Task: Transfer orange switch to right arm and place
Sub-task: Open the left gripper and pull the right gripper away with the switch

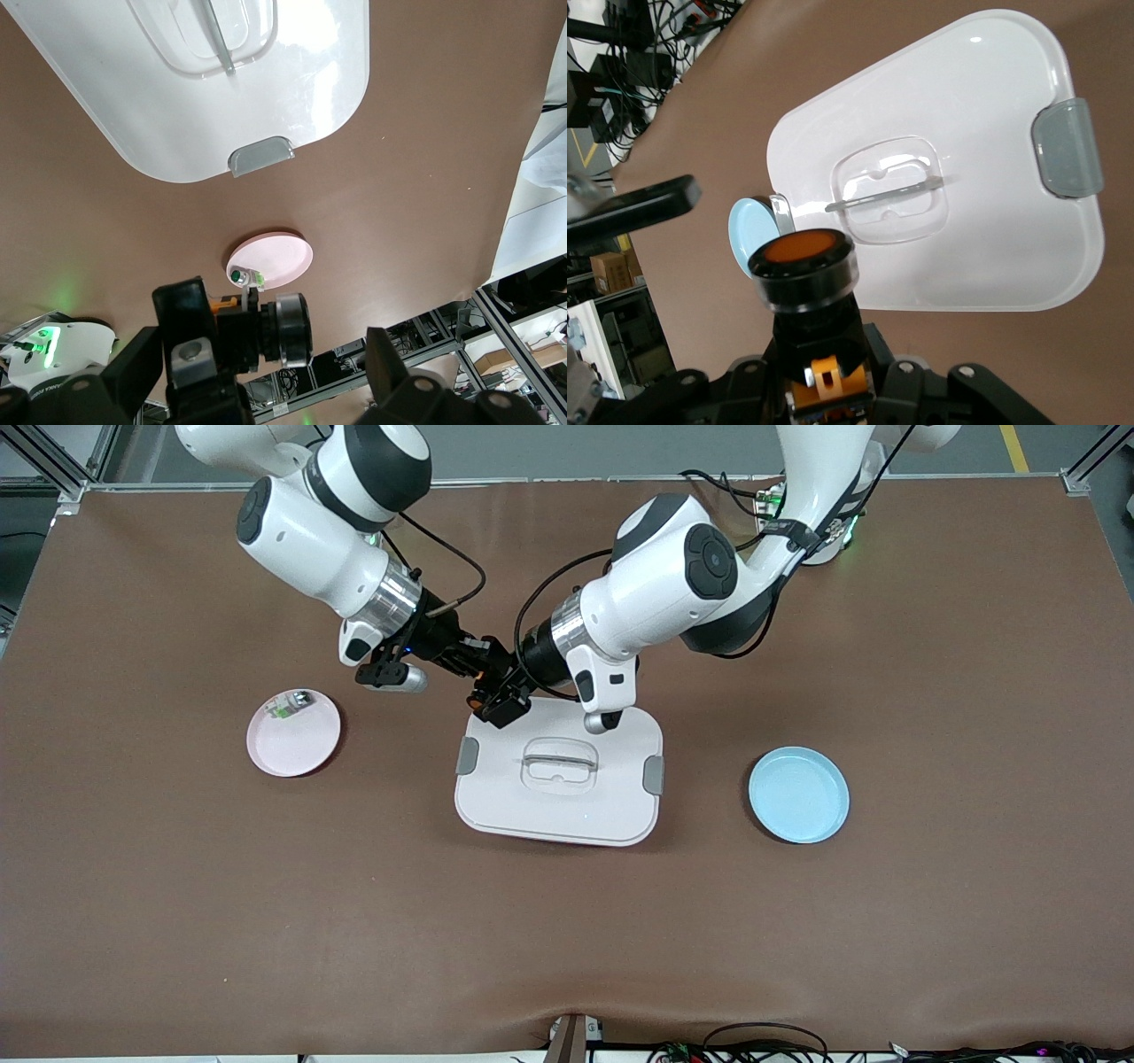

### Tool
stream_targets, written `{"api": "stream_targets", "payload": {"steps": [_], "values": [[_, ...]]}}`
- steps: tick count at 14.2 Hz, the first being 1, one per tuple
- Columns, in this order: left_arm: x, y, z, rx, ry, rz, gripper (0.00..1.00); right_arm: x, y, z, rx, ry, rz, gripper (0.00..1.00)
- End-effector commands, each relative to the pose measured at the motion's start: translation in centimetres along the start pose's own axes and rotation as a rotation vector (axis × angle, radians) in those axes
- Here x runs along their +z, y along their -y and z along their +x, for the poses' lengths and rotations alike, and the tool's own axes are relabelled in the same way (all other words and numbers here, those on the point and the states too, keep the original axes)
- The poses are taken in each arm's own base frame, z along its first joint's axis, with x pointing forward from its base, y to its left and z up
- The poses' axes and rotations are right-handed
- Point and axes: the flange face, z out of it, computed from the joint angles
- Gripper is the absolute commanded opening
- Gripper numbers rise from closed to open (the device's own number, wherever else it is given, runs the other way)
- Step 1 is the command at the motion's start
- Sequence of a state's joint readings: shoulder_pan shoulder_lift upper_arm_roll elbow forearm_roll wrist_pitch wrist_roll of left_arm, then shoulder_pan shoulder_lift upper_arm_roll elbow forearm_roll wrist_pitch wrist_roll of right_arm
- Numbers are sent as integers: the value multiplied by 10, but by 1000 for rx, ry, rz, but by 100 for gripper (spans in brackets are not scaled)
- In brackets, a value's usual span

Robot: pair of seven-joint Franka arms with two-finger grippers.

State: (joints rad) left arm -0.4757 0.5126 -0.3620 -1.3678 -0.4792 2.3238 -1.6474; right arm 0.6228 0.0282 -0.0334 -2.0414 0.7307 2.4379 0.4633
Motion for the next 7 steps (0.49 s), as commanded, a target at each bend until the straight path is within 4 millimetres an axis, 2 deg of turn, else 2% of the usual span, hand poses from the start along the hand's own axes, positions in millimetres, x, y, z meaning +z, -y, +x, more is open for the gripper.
{"api": "stream_targets", "payload": {"steps": [1, 2, 4, 7], "values": [[-36, -6, -5, 7, -8, -18, 100, -25, -11, 9, -118, 36, -67, 0], [-57, -14, 10, -3, -37, -30, 100, -33, -21, 15, -197, 53, -120, 0], [-87, -18, 26, 12, -104, -13, 100, -50, -43, 29, -385, 89, -243, 0], [-130, -22, 53, 110, -255, 14, 100, -78, -88, 61, -695, 156, -415, 0]]}}
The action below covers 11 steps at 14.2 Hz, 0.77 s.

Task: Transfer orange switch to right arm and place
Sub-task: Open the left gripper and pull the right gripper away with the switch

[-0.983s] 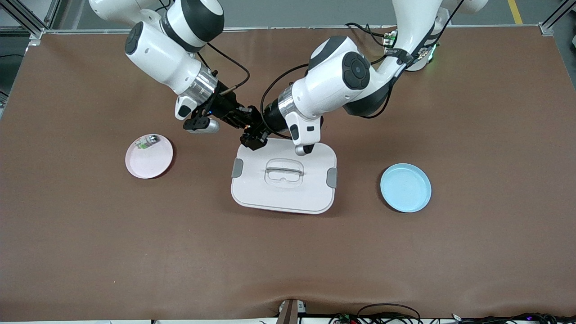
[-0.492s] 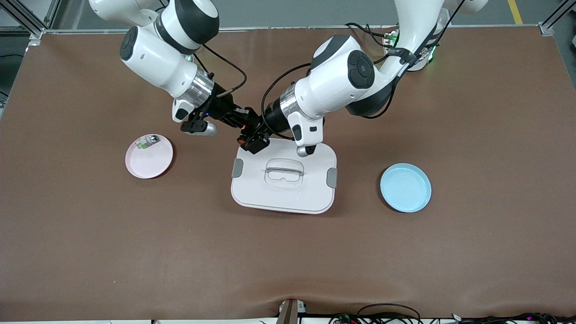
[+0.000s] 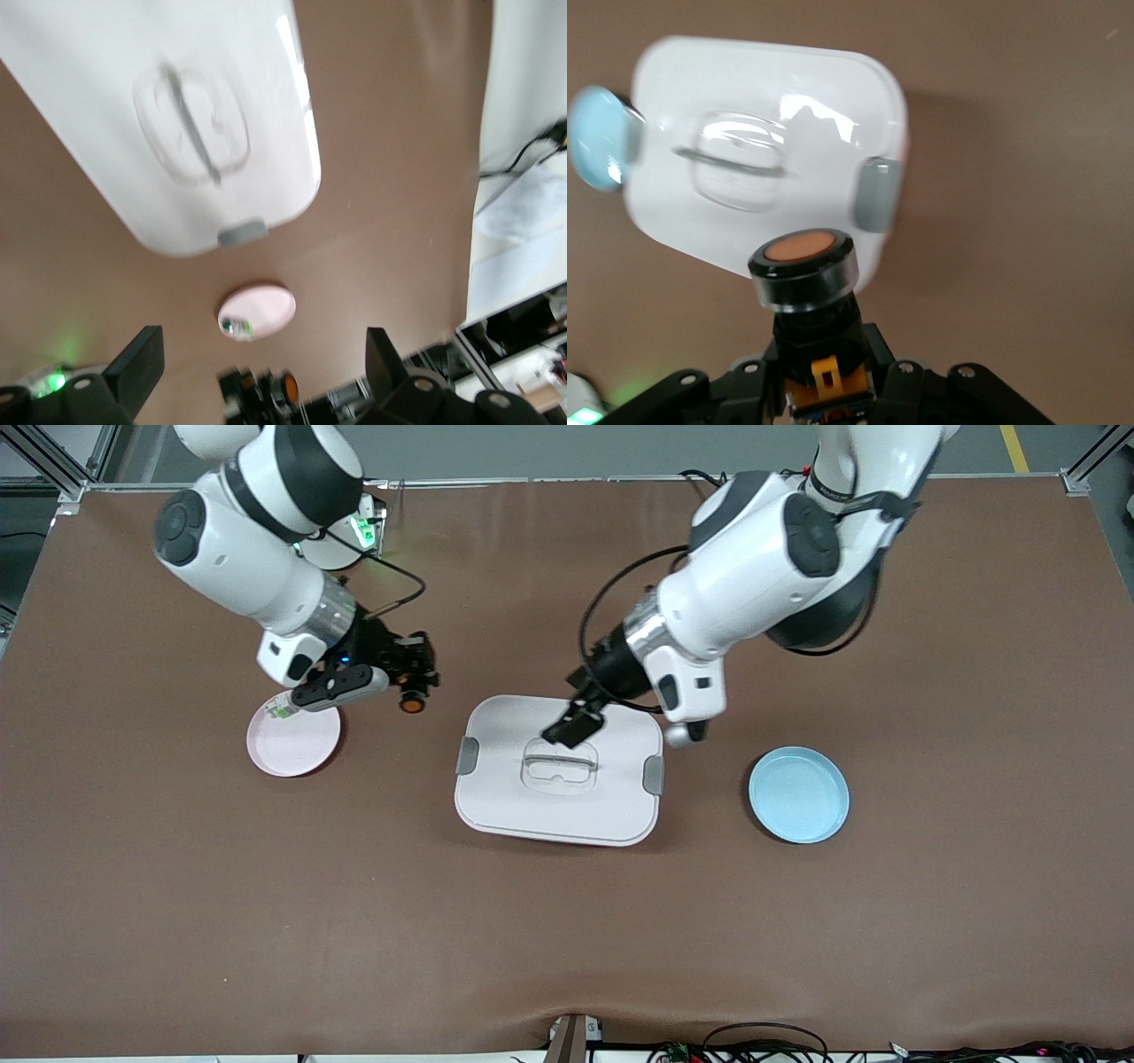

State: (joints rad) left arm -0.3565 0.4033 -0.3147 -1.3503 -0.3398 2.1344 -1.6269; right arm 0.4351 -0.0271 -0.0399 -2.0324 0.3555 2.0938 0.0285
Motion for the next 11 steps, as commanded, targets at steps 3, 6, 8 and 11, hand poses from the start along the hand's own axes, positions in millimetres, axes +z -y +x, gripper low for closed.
{"api": "stream_targets", "payload": {"steps": [3, 6, 8, 11], "values": [[-48, 8, 56, 227, -177, 111, 100, -25, -97, 1, -440, 76, -182, 0], [-83, 16, 100, 407, -270, 222, 100, -27, -162, 1, -675, 155, -261, 0], [-104, 23, 123, 500, -318, 295, 100, -20, -197, -2, -780, 195, -303, 0], [-139, 33, 159, 569, -370, 373, 100, 13, -226, -14, -863, 222, -345, 0]]}}
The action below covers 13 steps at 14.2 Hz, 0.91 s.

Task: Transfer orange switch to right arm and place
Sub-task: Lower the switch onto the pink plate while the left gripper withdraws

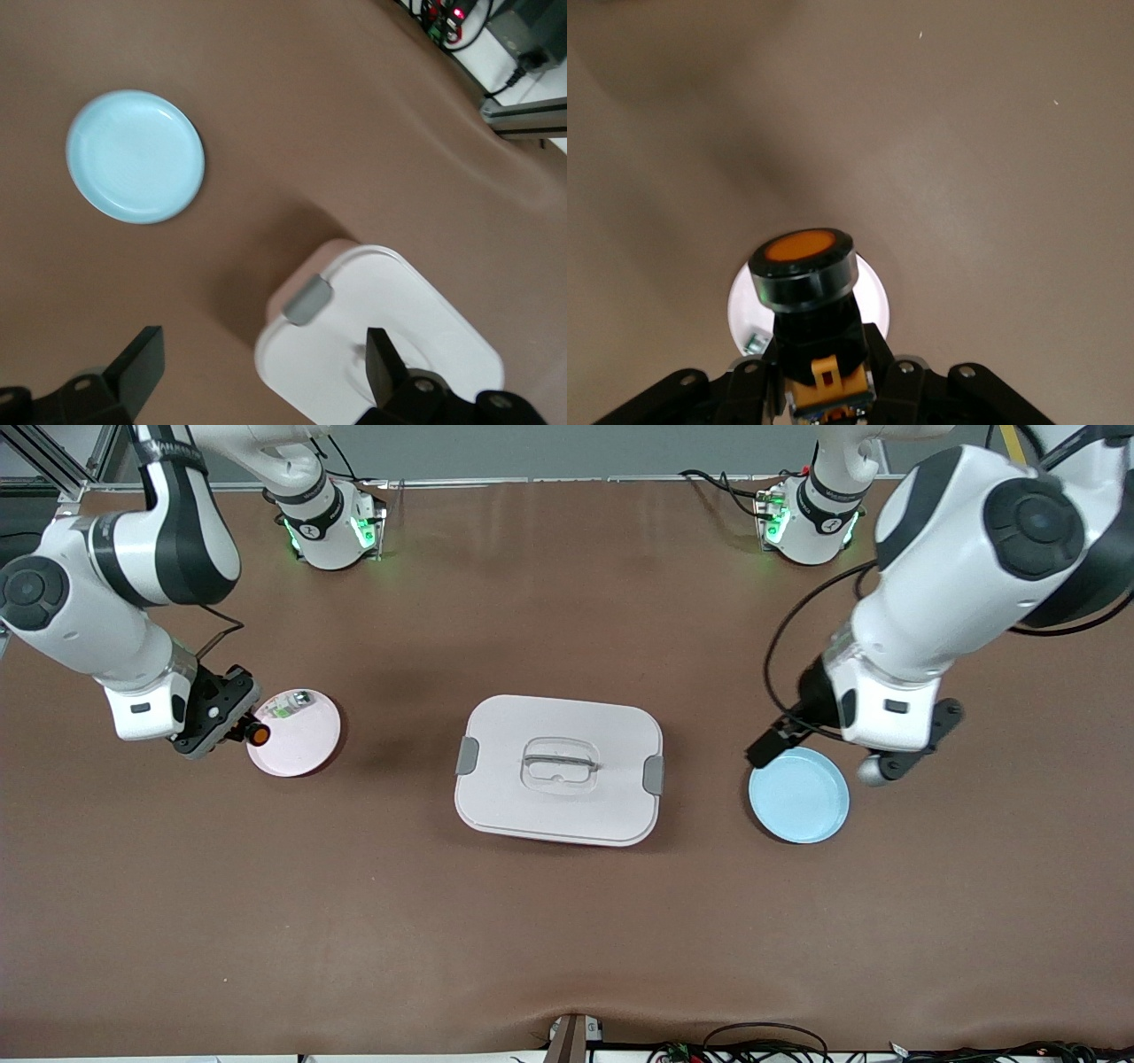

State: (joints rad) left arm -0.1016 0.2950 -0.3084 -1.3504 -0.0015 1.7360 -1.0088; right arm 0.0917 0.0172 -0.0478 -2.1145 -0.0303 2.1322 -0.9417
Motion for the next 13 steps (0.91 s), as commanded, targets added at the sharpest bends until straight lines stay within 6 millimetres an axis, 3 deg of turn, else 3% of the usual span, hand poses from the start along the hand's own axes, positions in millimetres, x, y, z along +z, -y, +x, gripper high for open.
{"api": "stream_targets", "payload": {"steps": [1, 5, 9, 13], "values": [[-22, 30, 11, 106, -45, 75, 100, 41, 9, -8, -93, 39, -47, 0], [-58, 83, 46, 289, -54, 110, 100, 114, 26, -25, -151, 14, -67, 0], [-87, 106, 39, 401, -54, 125, 100, 148, 37, -30, -278, 68, -57, 0], [-107, 148, 36, 544, -31, 159, 100, 182, 35, -43, -335, 25, -104, 0]]}}
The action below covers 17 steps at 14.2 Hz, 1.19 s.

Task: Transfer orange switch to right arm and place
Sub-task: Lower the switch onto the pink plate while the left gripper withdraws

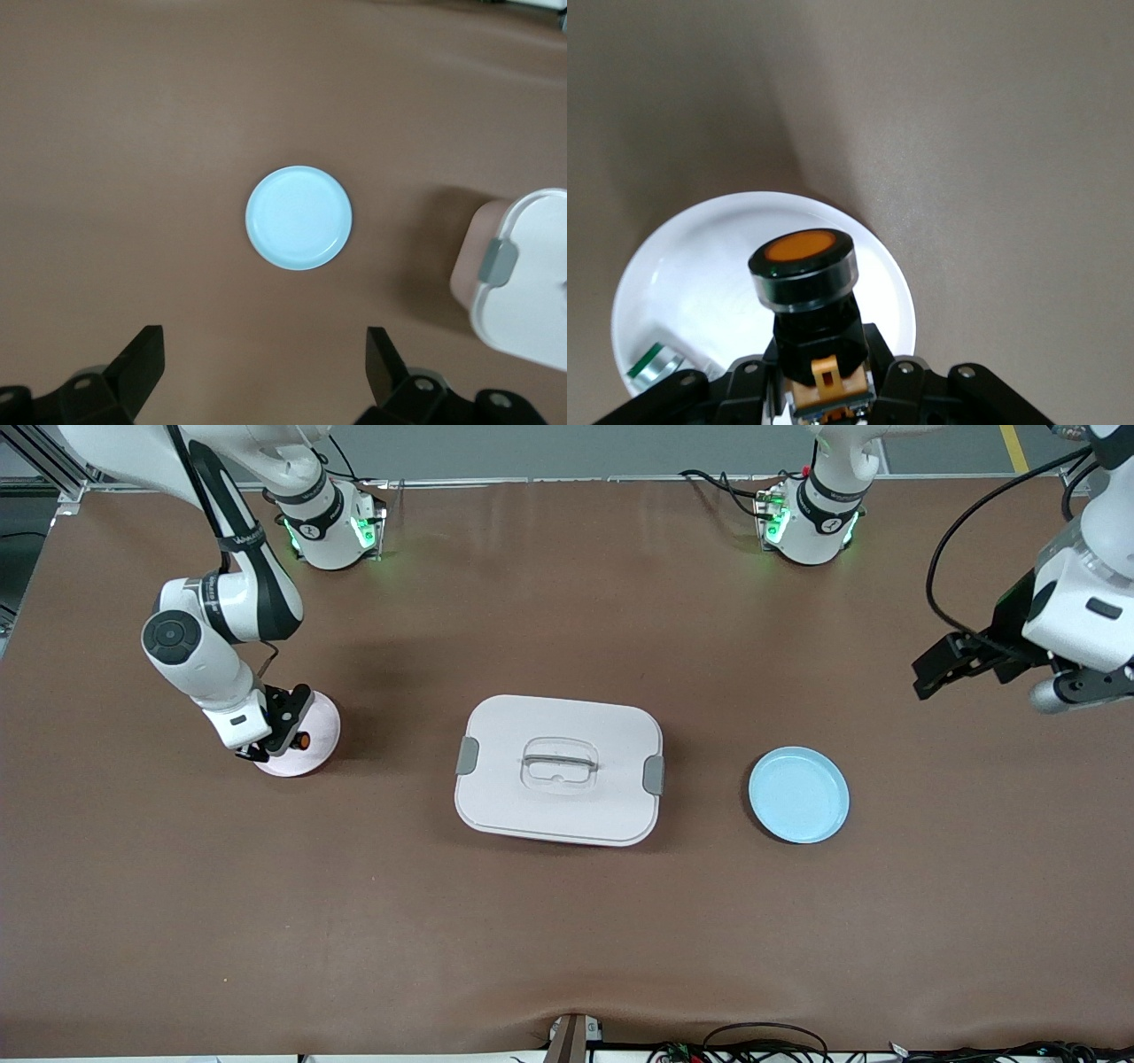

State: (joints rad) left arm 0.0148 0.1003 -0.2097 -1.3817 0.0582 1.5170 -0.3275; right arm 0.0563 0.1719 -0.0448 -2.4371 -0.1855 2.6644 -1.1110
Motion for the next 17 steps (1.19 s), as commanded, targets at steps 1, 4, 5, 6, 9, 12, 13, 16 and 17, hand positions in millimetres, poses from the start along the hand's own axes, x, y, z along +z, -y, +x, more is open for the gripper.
{"api": "stream_targets", "payload": {"steps": [1, 4, 5, 6, 9, 12, 13, 16, 17], "values": [[-7, 33, -23, 89, 12, 8, 100, 23, 1, -13, -59, -16, -31, 0], [-11, 46, -34, 107, 41, 5, 100, 41, 2, -25, -106, -20, -27, 0], [-11, 48, -35, 104, 49, 7, 100, 43, 3, -25, -113, -20, -26, 0], [-15, 47, -38, 103, 47, 7, 100, 47, 5, -25, -115, -18, -17, 0], [-11, 50, -35, 98, 53, 8, 100, 57, 13, -31, -120, -12, 11, 0], [-9, 48, -34, 101, 56, 9, 100, 61, 14, -31, -130, -13, 14, 0], [-7, 48, -34, 101, 59, 9, 100, 62, 14, -31, -130, -13, 14, 0], [-1, 47, -29, 101, 68, 11, 100, 62, 13, -32, -118, -15, 10, 34], [0, 47, -29, 101, 67, 11, 100, 62, 13, -31, -115, -16, 6, 83]]}}
